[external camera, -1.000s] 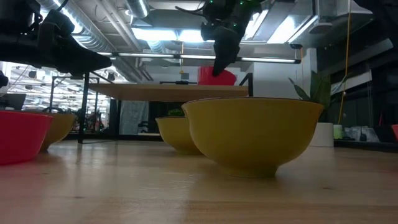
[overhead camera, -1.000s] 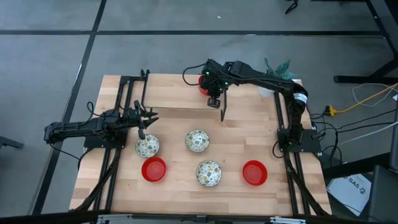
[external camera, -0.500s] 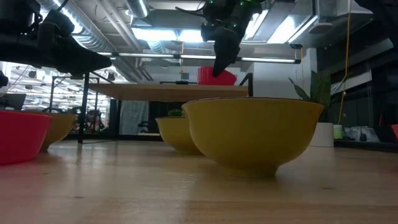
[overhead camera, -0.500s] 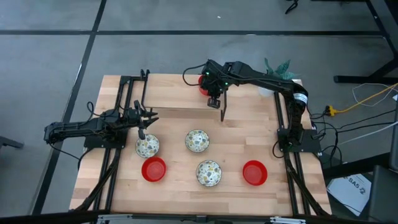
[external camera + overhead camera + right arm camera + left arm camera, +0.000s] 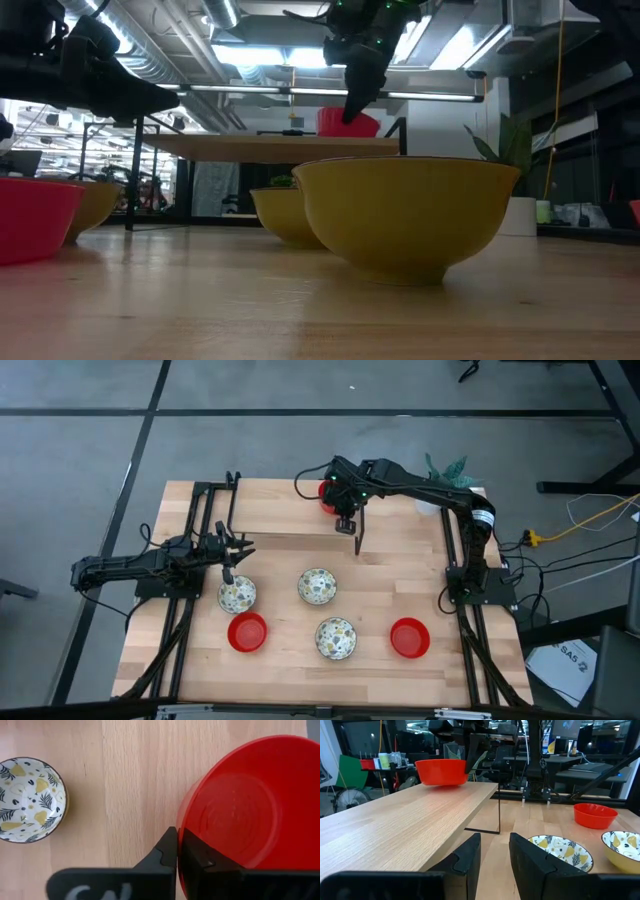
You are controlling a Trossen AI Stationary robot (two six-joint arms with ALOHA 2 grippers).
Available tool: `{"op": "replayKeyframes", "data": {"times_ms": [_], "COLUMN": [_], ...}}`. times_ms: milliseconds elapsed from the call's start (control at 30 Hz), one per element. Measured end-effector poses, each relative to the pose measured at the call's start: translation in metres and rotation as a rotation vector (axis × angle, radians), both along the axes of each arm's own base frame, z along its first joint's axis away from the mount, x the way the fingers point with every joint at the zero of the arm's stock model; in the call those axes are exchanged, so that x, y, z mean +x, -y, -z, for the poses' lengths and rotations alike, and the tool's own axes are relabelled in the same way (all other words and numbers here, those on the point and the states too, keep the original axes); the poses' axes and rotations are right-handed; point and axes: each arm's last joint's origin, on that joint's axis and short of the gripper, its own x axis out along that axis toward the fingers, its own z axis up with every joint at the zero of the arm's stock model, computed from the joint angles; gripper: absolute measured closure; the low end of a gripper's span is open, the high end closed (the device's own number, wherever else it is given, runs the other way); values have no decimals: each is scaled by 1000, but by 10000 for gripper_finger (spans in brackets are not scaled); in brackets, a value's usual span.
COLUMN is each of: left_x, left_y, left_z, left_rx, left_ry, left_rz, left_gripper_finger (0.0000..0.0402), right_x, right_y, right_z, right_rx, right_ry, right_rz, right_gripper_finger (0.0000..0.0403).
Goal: Pick & Place Mini bowls
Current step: Put the top red bowl on the shelf
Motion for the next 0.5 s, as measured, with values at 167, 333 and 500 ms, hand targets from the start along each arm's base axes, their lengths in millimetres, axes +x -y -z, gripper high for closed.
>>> {"op": "replayKeyframes", "data": {"times_ms": [167,333,500], "left_x": [0,0,0], "left_y": [0,0,0], "left_z": [0,0,0], "left_rx": [0,0,0], "left_ry": [0,0,0], "left_rz": [0,0,0], "left_gripper_finger": [304,304,304], "right_x": [0,0,1], "right_y": [0,0,0], "right_z": [0,1,1], "right_rx": [-23,-24,-23], "right_ry": [-7,-9,-11], "right_rz": [-44,-51,-50], "right_gripper_finger": [393,378,356]}}
